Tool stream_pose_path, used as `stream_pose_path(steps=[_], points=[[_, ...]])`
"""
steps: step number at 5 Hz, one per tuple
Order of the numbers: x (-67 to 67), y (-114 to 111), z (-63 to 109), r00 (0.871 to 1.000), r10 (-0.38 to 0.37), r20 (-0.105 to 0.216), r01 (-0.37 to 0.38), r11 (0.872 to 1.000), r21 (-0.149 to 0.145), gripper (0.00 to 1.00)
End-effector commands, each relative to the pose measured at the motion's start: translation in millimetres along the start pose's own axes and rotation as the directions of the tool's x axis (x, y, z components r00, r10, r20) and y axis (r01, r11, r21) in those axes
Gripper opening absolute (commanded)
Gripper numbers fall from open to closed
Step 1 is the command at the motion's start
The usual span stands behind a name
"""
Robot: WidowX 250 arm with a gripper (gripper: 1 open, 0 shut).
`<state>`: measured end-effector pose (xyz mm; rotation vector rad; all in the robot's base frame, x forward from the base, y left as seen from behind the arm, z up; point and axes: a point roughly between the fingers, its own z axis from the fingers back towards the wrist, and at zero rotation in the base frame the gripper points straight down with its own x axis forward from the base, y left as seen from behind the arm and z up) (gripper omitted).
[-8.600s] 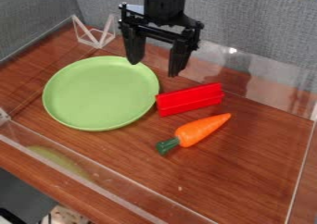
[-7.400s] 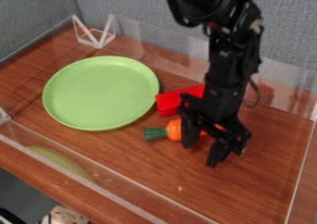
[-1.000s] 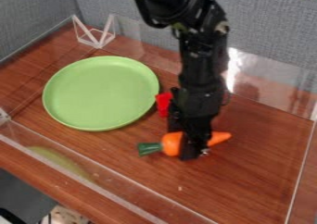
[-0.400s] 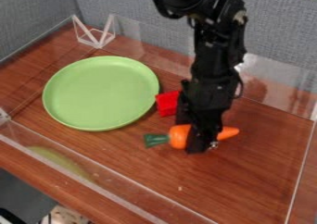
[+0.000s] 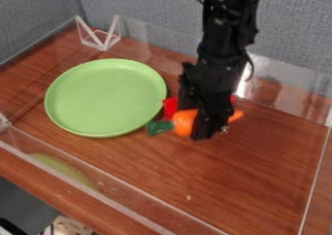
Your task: Put the carrot on the green plate
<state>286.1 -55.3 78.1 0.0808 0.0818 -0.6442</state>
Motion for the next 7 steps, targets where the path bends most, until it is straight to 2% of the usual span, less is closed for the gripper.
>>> stream_pose_path(steps=[1, 2, 3, 4, 5, 6, 7], points=[[-5.5, 4.4, 41.0, 0.994, 0.082, 0.073, -0.087, 0.993, 0.078, 0.0], [-31.5, 29.5, 62.4, 0.99, 0.119, 0.08, -0.128, 0.984, 0.123, 0.0], [-66.3, 60.2, 63.7, 0.982, 0.167, 0.086, -0.178, 0.974, 0.143, 0.0], [-83.8, 76.7, 47.7, 0.98, 0.169, 0.107, -0.181, 0.976, 0.124, 0.0], [-89.1, 90.5, 42.8, 0.978, 0.171, 0.123, -0.184, 0.977, 0.106, 0.0], [-85.7, 103.7, 35.9, 0.975, 0.177, 0.133, -0.188, 0.979, 0.078, 0.0], [-85.1, 114.8, 13.3, 0.971, 0.193, 0.138, -0.202, 0.978, 0.052, 0.0]])
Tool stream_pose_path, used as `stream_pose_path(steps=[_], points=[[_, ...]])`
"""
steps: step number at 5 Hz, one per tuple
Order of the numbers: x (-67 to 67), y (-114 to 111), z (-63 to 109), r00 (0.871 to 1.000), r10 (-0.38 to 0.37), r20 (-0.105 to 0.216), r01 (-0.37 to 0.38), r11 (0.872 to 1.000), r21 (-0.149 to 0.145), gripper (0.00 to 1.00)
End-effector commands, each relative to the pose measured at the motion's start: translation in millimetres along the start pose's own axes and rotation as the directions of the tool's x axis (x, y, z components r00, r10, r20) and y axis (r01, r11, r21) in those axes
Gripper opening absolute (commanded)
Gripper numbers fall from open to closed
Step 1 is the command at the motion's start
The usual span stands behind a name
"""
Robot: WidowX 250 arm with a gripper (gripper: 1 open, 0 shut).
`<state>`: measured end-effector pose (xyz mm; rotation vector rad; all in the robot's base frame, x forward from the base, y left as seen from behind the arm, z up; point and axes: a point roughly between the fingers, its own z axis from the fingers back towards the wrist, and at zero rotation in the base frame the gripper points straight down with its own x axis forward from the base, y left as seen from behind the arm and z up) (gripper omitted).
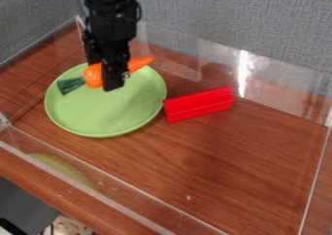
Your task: Put the carrot on the green plate
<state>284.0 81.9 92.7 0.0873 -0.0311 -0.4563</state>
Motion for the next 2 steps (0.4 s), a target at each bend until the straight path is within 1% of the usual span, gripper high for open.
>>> stream_pose_path(steps=[1, 2], points=[[2.7, 16.0, -9.0, 0.999, 0.022, 0.048, -0.022, 1.0, 0.016, 0.0], [8.6, 16.4, -13.0, 0.997, -0.045, 0.062, 0.044, 0.999, 0.009, 0.0]])
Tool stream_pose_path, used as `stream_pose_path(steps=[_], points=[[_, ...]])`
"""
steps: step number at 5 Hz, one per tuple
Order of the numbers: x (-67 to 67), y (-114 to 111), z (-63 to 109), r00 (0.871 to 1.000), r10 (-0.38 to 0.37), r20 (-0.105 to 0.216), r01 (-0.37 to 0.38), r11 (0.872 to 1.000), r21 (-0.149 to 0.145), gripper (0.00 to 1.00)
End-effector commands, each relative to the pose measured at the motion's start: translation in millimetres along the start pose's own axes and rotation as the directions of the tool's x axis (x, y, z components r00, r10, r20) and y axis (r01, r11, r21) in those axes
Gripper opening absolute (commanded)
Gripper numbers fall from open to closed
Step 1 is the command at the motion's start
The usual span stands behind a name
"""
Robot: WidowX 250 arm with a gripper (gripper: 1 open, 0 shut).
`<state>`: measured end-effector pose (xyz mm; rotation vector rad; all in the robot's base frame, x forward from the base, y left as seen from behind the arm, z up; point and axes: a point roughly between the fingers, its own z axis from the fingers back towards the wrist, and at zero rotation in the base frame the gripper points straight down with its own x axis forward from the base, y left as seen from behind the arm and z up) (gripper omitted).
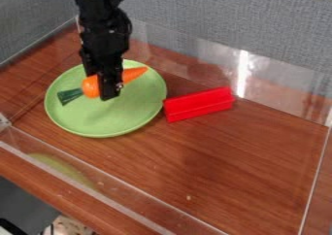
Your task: Put the carrot on the green plate
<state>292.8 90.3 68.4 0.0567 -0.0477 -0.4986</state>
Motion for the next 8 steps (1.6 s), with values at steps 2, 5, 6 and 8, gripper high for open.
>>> stream_pose_path(steps=[2, 5, 6, 8], points=[[21.9, -10.8, 25.8, 0.992, -0.115, 0.058, 0.113, 0.993, 0.03, 0.0], [19.4, -4.4, 41.6, 0.996, -0.069, 0.055, 0.067, 0.997, 0.031, 0.0], [17.4, 2.2, 35.0, 0.997, -0.055, 0.053, 0.054, 0.998, 0.02, 0.0], [20.9, 10.9, 22.7, 0.999, 0.013, 0.043, -0.013, 1.0, 0.004, 0.0]])
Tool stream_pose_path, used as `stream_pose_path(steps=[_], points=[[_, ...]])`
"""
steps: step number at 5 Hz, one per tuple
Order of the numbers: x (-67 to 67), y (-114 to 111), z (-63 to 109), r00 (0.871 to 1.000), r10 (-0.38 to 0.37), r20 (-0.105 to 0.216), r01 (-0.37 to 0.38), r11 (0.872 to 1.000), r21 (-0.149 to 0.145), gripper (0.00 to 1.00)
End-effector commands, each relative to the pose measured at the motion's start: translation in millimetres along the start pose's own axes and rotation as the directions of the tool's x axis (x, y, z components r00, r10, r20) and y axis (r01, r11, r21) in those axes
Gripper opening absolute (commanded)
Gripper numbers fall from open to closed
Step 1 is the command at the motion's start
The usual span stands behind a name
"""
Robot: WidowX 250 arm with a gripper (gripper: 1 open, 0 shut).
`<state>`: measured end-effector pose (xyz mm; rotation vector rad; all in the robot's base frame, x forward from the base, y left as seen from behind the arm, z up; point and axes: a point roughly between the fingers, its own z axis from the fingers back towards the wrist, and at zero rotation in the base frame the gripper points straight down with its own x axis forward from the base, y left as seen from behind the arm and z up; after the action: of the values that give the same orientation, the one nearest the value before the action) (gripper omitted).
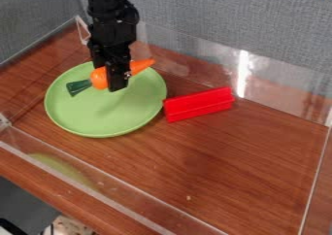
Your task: Put the carrot on the green plate
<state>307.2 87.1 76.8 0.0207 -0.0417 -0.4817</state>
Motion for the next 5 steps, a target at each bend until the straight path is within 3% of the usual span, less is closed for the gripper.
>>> stream_pose_path(steps=[1, 5], points=[[5.0, 0.0, 12.3, 0.998, -0.053, 0.034, 0.053, 0.998, 0.022, 1.0], [-7.5, 15.6, -38.1, 0.99, -0.135, 0.03, 0.135, 0.991, -0.005, 1.0]])
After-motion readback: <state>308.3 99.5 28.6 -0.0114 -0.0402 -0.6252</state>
